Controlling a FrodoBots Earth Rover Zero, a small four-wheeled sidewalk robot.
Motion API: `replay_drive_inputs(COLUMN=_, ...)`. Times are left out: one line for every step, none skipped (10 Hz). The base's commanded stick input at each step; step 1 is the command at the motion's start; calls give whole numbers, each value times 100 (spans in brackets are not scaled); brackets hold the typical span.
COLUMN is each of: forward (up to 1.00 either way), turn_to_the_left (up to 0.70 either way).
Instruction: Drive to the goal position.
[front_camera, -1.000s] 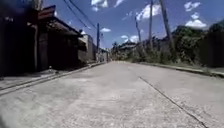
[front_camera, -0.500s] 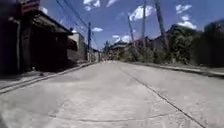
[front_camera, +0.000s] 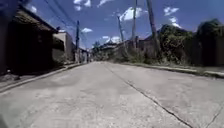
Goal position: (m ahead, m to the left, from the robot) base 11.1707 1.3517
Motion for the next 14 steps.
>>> replay_drive_inputs(forward=100, turn_to_the_left=0)
replay_drive_inputs(forward=100, turn_to_the_left=0)
replay_drive_inputs(forward=100, turn_to_the_left=0)
replay_drive_inputs(forward=100, turn_to_the_left=0)
replay_drive_inputs(forward=100, turn_to_the_left=0)
replay_drive_inputs(forward=100, turn_to_the_left=0)
replay_drive_inputs(forward=100, turn_to_the_left=0)
replay_drive_inputs(forward=100, turn_to_the_left=0)
replay_drive_inputs(forward=100, turn_to_the_left=0)
replay_drive_inputs(forward=100, turn_to_the_left=0)
replay_drive_inputs(forward=100, turn_to_the_left=0)
replay_drive_inputs(forward=100, turn_to_the_left=0)
replay_drive_inputs(forward=100, turn_to_the_left=0)
replay_drive_inputs(forward=100, turn_to_the_left=0)
